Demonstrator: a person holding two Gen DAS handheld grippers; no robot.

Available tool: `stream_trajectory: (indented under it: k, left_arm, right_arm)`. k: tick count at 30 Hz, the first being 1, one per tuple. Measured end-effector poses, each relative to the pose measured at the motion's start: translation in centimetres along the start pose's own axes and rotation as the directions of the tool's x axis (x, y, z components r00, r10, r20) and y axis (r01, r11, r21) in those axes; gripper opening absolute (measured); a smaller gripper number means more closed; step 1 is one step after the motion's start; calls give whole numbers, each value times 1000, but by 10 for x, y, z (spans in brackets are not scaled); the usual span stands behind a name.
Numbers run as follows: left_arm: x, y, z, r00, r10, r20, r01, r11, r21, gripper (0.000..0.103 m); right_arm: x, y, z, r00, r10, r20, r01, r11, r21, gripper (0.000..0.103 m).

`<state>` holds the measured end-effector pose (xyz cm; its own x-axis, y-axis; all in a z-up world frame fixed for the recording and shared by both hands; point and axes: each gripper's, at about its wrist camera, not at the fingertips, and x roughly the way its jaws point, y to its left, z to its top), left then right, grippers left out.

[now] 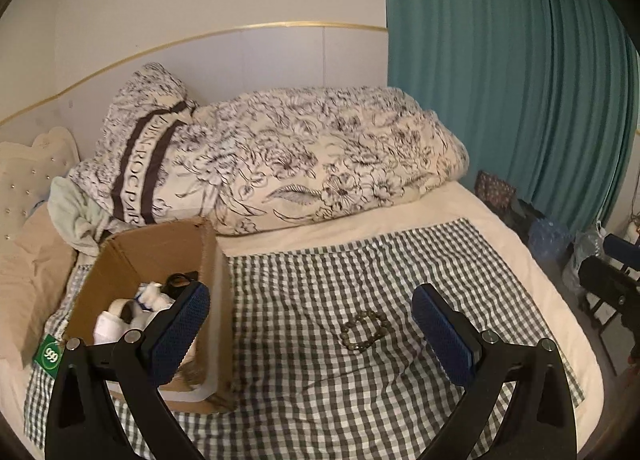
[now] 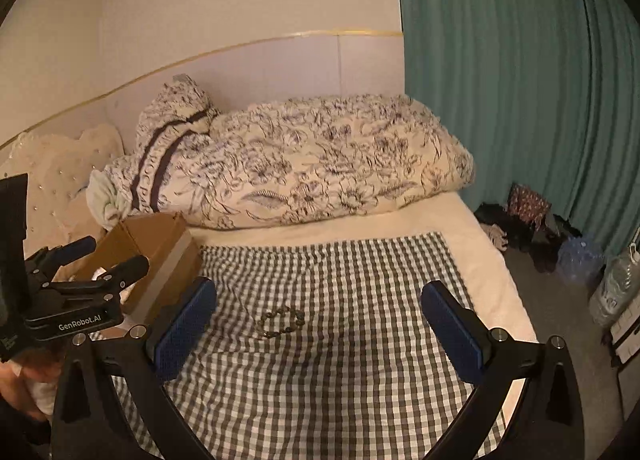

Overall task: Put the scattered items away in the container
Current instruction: 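Lower the left tool onto the dark bead bracelet and close it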

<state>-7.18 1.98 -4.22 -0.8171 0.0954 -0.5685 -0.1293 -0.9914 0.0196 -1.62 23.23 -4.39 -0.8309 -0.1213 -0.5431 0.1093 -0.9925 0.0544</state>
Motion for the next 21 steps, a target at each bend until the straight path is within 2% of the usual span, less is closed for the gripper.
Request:
stream_trajectory:
  k: [8, 12, 21]
  left_arm:
    - [67, -15, -16, 995, -28, -96, 27, 1000, -7, 103]
    - [111, -26, -31, 985, -40, -168, 38, 999, -12, 103]
    - [191, -42, -55, 962, -26, -270, 24, 1000, -13, 103]
  right_arm:
    - [47, -21, -14, 998, 3, -63, -2, 1000, 14, 103]
    - [74, -36, -26, 995, 17, -103, -14, 999, 35, 103]
    - [132, -64, -55, 982, 38, -186, -26, 998, 65, 103]
